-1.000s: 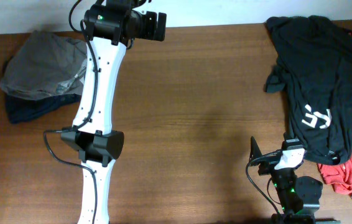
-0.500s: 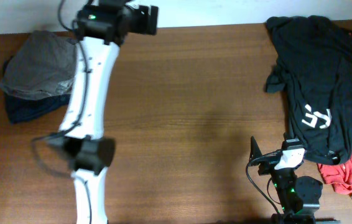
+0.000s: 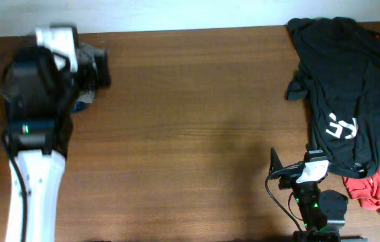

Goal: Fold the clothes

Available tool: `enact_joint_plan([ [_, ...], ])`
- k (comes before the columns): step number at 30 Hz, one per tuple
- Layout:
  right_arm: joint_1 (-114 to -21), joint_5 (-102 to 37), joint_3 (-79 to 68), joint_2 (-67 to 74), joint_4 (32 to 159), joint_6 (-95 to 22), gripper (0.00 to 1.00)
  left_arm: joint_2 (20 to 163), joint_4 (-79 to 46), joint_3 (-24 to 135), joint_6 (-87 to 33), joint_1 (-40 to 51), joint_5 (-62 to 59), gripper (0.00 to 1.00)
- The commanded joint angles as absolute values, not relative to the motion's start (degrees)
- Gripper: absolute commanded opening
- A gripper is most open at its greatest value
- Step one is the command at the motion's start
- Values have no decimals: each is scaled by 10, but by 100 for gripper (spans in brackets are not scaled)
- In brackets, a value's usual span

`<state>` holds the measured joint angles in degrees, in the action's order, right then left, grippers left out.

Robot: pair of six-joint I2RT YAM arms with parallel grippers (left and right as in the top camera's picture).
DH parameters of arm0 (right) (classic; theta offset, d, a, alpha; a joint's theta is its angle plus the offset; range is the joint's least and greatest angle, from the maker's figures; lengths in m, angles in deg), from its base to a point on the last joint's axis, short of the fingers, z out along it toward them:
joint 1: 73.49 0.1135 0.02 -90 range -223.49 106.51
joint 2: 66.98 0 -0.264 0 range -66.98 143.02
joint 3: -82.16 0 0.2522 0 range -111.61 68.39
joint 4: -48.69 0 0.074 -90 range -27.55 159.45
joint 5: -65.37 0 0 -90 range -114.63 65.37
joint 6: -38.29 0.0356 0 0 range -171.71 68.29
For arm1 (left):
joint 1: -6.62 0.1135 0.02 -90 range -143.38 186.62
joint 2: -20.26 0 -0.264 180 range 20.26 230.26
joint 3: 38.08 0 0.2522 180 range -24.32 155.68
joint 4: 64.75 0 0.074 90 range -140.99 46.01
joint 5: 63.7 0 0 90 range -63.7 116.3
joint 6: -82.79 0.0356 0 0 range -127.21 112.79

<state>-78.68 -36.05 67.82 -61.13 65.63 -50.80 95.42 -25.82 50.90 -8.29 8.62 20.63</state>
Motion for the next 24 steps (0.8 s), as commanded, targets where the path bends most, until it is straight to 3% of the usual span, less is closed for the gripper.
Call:
enact_joint_plan([
  [1,-784,-353,681,-612,661,-506,99,864,-301,370,-61,107,181,99],
  [13,-784,-354,681,-612,661,-506,99,538,-556,-65,-39,108,181,99],
  [24,-784,-354,681,-612,661,-506,99,329,-574,-239,-39,108,184,99],
])
